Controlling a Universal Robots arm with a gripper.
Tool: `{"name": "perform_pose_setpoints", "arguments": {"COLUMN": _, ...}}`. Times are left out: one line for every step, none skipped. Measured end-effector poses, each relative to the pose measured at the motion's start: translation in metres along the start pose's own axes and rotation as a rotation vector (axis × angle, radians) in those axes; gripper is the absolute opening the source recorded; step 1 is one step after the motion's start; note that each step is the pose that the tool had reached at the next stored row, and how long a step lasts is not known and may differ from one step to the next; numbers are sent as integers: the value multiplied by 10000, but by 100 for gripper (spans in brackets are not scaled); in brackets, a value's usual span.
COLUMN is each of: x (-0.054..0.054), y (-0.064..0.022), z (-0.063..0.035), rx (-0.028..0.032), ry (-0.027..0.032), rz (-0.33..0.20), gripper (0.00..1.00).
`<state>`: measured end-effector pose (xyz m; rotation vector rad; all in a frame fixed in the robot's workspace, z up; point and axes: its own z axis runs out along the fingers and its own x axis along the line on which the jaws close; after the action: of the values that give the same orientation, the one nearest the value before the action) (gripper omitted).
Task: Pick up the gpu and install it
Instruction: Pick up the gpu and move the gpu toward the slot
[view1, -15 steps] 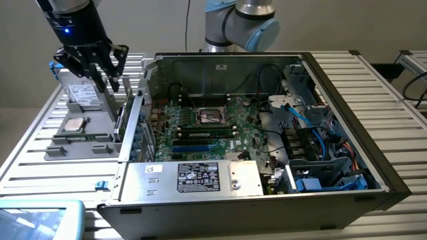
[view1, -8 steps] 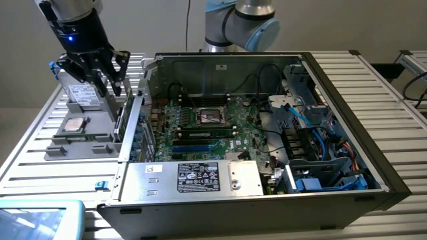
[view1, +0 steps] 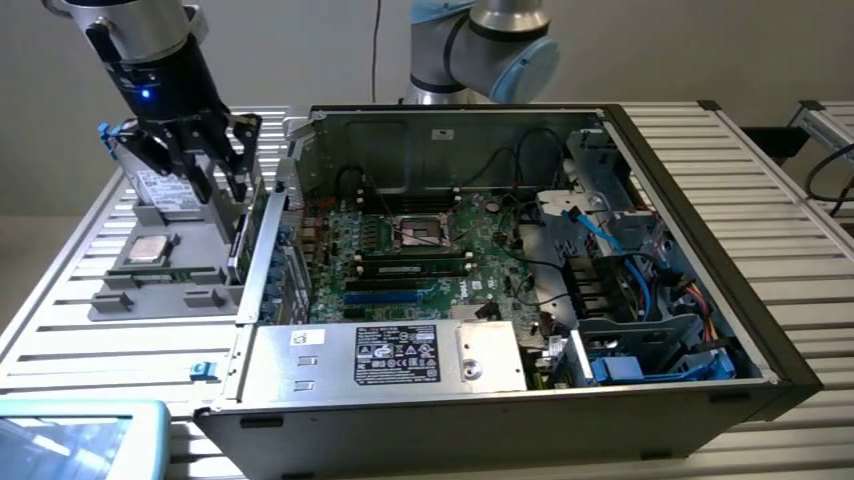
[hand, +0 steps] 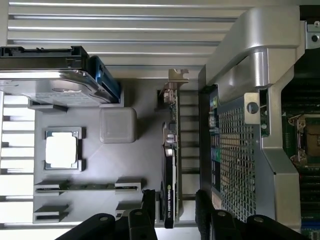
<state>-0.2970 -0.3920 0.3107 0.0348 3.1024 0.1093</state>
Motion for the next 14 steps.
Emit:
{"name": "perform_pose_setpoints", "arguments": {"x": 2, "y": -1, "z": 19, "rx": 0, "ry": -1, "rz": 7, "gripper": 46}}
{"name": "perform_pose_setpoints", "arguments": {"x": 3, "y": -2, "z": 37, "rx": 0, "ry": -6, "rz": 17, "gripper": 46}}
{"name": "perform_pose_setpoints", "arguments": {"x": 4, "y": -4, "z": 55, "rx": 2, "ry": -12, "rz": 35, "gripper": 46}}
{"name": "perform_pose_setpoints", "arguments": {"x": 5, "y": -5, "z": 70, "rx": 1, "ry": -22, "rz": 58, "gripper": 46}}
{"name": "perform_pose_setpoints", "arguments": {"x": 5, "y": -6, "z": 84, "rx": 1, "ry": -35, "rz": 88, "gripper": 46}}
{"name": "perform_pose_setpoints", "arguments": {"x": 6, "y": -6, "z": 96, "rx": 1, "ry": -53, "rz": 126, "gripper": 46}}
{"name": "perform_pose_setpoints", "arguments": {"x": 6, "y": -7, "z": 105, "rx": 1, "ry": -78, "rz": 174, "gripper": 46}}
{"name": "perform_pose_setpoints", "arguments": {"x": 6, "y": -8, "z": 114, "rx": 1, "ry": -104, "rz": 222, "gripper": 46}}
{"name": "perform_pose_setpoints", "arguments": {"x": 7, "y": -8, "z": 122, "rx": 1, "ry": -131, "rz": 272, "gripper": 46}}
{"name": "perform_pose_setpoints", "arguments": {"x": 7, "y": -9, "z": 133, "rx": 2, "ry": -158, "rz": 324, "gripper": 46}}
{"name": "perform_pose_setpoints", "arguments": {"x": 9, "y": -10, "z": 144, "rx": 2, "ry": -179, "rz": 369, "gripper": 46}}
{"name": "perform_pose_setpoints", "arguments": {"x": 13, "y": -11, "z": 156, "rx": 4, "ry": -194, "rz": 406, "gripper": 46}}
{"name": "perform_pose_setpoints", "arguments": {"x": 19, "y": -12, "z": 170, "rx": 4, "ry": -208, "rz": 430, "gripper": 46}}
{"name": "perform_pose_setpoints", "arguments": {"x": 25, "y": -13, "z": 184, "rx": 4, "ry": -219, "rz": 450, "gripper": 46}}
